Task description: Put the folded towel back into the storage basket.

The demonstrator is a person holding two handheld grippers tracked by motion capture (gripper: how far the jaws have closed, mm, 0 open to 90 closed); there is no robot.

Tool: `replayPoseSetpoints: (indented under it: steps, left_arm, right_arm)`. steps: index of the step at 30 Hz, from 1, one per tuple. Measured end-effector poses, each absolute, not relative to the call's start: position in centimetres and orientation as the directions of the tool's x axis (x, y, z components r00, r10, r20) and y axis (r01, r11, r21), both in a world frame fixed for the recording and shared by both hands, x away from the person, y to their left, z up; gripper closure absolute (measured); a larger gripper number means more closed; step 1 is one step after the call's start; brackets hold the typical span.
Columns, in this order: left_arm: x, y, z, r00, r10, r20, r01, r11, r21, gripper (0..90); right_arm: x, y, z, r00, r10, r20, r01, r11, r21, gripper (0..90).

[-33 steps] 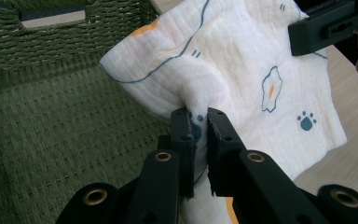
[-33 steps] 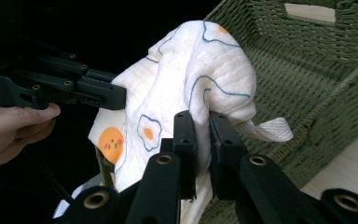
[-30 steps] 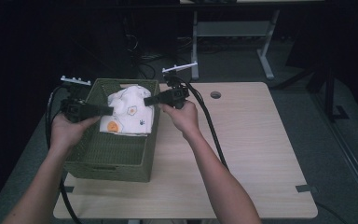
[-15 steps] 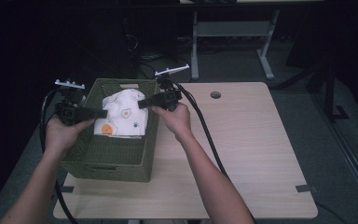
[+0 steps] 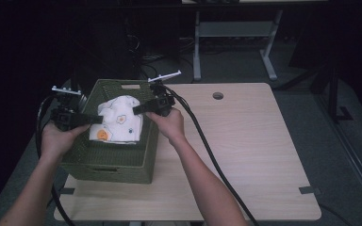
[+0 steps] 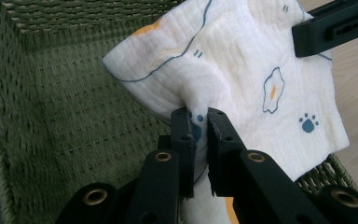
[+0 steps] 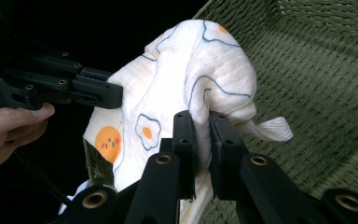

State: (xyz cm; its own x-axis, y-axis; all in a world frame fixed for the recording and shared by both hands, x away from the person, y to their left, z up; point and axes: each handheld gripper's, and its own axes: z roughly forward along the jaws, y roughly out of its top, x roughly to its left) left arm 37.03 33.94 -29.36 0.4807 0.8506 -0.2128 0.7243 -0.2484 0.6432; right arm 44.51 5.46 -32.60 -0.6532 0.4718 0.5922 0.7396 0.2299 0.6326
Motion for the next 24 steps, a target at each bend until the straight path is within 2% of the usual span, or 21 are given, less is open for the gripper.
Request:
replayPoseSetpoints:
  steps: [24]
  left_arm:
    - [37.4,34.8,-30.8,0.447,0.875,-0.186,0.750,-0.254,0.610,82.4]
  right_arm:
    - [44.7,7.3,-34.6,-0.646,0.484,0.590,0.747,0.244,0.618,81.5]
